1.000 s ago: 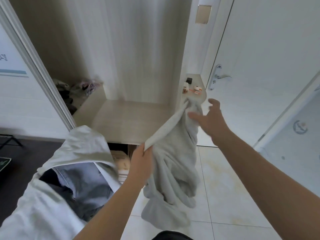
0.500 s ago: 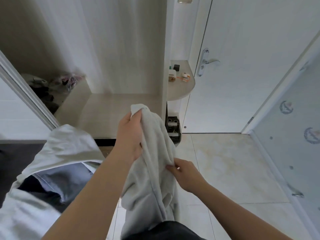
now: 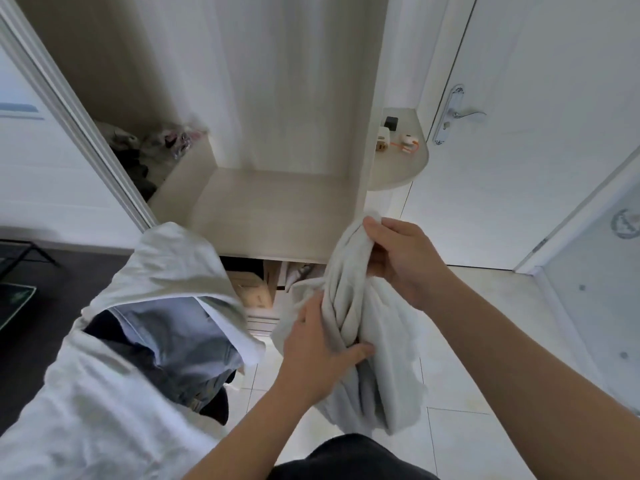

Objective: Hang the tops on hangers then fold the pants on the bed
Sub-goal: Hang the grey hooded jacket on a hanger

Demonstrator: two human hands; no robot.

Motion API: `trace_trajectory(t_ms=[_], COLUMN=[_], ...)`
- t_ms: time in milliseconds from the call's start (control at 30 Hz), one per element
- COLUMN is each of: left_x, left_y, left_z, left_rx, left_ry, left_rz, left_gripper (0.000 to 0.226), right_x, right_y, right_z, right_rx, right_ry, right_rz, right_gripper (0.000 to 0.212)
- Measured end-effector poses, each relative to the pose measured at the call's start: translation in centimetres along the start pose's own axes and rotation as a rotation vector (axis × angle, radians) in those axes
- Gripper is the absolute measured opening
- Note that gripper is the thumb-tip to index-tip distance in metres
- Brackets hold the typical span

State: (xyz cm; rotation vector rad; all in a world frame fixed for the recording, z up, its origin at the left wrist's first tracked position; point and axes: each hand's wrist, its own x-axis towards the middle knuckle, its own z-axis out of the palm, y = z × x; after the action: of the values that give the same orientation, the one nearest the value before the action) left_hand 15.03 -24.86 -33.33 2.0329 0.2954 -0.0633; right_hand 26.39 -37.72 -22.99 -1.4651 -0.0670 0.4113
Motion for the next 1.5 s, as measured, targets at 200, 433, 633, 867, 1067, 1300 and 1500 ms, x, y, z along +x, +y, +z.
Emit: trace_trajectory(t_ms=[200, 433, 633, 867, 1067, 1300, 1500], left_x=[4.3, 6.3, 5.7, 5.8, 3.6, -1.2, 0.2], left_y=[1.2, 4.1, 5.8, 3.8, 2.4, 0.3, -1.3], left_z=[-0.8, -3.8, -3.4, -6.1, -7.5, -3.5, -1.5], left_rx=[-0.276, -0.745, -0.990, -0.846, -0.340, -0.078, -0.088], left_ry=[0.124, 0.142, 0.002, 0.110, 0.162, 0.049, 0.095], left_rz=[-0.013, -0.259, -0.436, -0.339, -0.147, 0.168, 0.044], left_gripper=[0.012, 0.032, 0.038, 0.045, 0.076, 0.079, 0.017], right_x=[0.1, -7.3, -7.2, -5.2, -3.6, -2.2, -1.0], right_y=[-1.2, 7.5, 14.0, 13.1, 8.3, 2.9, -0.2], right_z=[-1.2, -2.9, -3.2, -3.4, -2.0, 0.1, -0.6], right_rx=[0.087, -0.770, -0.769, -0.840, -0.653, -0.174, 0.024], right_ry=[0.068, -0.053, -0.062, 0.039, 0.082, 0.116, 0.076], right_rz=[-0.007, -0.173, -0.013, -0.084, -0.148, 0.016, 0.050], right_gripper=[0.017, 0.068, 0.070, 0.032, 0.044, 0.039, 0.028])
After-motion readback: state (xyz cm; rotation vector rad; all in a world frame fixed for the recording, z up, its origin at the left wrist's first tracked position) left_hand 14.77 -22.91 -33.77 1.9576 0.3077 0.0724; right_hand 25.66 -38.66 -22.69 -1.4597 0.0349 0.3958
